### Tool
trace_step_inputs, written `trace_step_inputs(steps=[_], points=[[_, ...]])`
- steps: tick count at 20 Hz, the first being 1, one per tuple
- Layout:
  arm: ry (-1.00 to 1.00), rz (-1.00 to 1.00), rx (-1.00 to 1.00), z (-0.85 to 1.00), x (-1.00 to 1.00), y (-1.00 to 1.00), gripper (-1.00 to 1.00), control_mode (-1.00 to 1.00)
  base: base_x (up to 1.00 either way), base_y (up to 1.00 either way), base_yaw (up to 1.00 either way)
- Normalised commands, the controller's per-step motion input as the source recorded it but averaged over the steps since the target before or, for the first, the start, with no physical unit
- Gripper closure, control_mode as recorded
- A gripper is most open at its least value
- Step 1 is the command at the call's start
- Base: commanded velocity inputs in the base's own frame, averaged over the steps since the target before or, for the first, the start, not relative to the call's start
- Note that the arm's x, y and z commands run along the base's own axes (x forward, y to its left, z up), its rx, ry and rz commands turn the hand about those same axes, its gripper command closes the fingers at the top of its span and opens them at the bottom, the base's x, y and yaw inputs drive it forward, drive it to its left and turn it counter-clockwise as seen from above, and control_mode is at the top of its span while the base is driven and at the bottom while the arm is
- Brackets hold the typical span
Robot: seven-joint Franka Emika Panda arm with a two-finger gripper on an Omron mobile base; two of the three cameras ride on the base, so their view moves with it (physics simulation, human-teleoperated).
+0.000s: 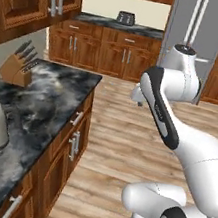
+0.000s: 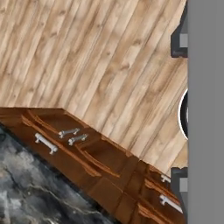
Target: Navigate to the toaster oven.
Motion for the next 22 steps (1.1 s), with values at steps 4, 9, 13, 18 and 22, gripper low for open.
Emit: trace_step_inputs(steps=[4,9,13,18,22], points=[[0.00,0.00,0.00,0.00,0.00,0.00,-1.00,1.00,-0.01,-0.08,-0.63],[0.00,0.00,0.00,0.00,0.00,0.00,-1.00,1.00,0.00,-0.17,-0.77],[0.00,0.00,0.00,0.00,0.00,0.00,-1.00,1.00,0.00,-0.10,-0.78],[0.00,0.00,0.00,0.00,0.00,0.00,-1.00,1.00,0.18,0.09,-0.60],[0.00,0.00,0.00,0.00,0.00,0.00,-1.00,1.00,0.49,0.26,-0.42]])
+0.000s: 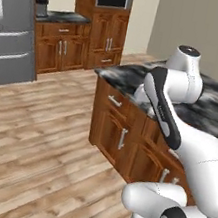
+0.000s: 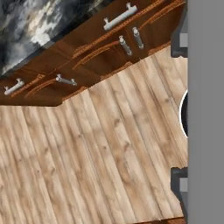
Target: Navigate to the toaster oven.
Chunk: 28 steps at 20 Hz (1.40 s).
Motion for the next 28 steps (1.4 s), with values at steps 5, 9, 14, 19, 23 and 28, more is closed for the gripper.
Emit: trace_step_inputs(steps=[5,9,14,19,23,28], points=[[0.00,0.00,0.00,0.00,0.00,0.00,-1.00,1.00,0.42,0.16,-0.47],[0.00,0.00,0.00,0.00,0.00,0.00,-1.00,1.00,0.14,0.00,-0.79],[0.00,0.00,0.00,0.00,0.00,0.00,-1.00,1.00,0.02,0.00,-0.91],[0.00,0.00,0.00,0.00,0.00,0.00,-1.00,1.00,0.00,0.00,-0.93],[0.00,0.00,0.00,0.00,0.00,0.00,-1.00,1.00,0.00,0.00,-0.92],[0.00,0.00,0.00,0.00,0.00,0.00,-1.00,1.00,0.00,0.00,-0.92]])
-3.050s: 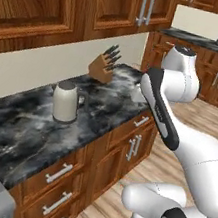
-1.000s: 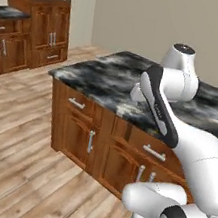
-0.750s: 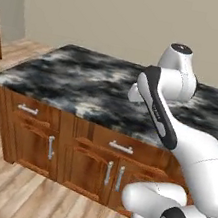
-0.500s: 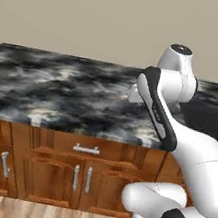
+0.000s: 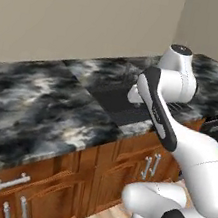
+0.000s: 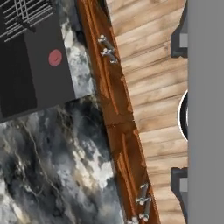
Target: Navigate to the toaster oven.
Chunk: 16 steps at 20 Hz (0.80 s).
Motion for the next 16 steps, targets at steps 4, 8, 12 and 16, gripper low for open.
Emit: trace_step_inputs(steps=[4,8,12,16], points=[[0.00,0.00,0.00,0.00,0.00,0.00,-1.00,1.00,0.00,0.00,-0.92],[0.00,0.00,0.00,0.00,0.00,0.00,-1.00,1.00,0.00,0.00,-0.93],[0.00,0.00,0.00,0.00,0.00,0.00,-1.00,1.00,0.04,0.00,-0.89],[0.00,0.00,0.00,0.00,0.00,0.00,-1.00,1.00,0.24,0.00,-0.83]])
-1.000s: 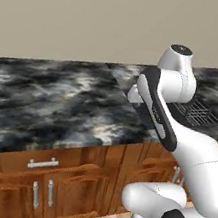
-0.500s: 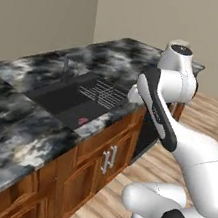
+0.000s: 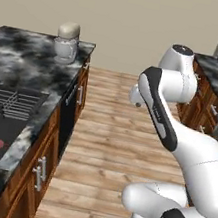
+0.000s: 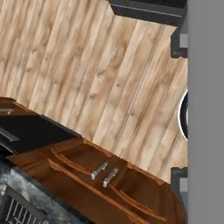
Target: Navigate to the toaster oven.
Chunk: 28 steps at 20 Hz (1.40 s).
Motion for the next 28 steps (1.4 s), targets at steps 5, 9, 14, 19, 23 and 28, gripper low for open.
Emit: trace_step_inputs(steps=[5,9,14,19,23,28], points=[[0.00,0.00,0.00,0.00,0.00,0.00,-1.00,1.00,0.62,0.00,-0.67],[0.00,0.00,0.00,0.00,0.00,0.00,-1.00,1.00,0.79,0.00,-0.35],[0.00,0.00,0.00,0.00,0.00,0.00,-1.00,1.00,0.66,0.00,-0.10],[0.00,0.00,0.00,0.00,0.00,0.00,-1.00,1.00,0.92,0.00,0.00],[0.00,0.00,0.00,0.00,0.00,0.00,-1.00,1.00,1.00,0.00,-0.01],[0.00,0.00,0.00,0.00,0.00,0.00,-1.00,1.00,1.00,-0.12,0.00]])
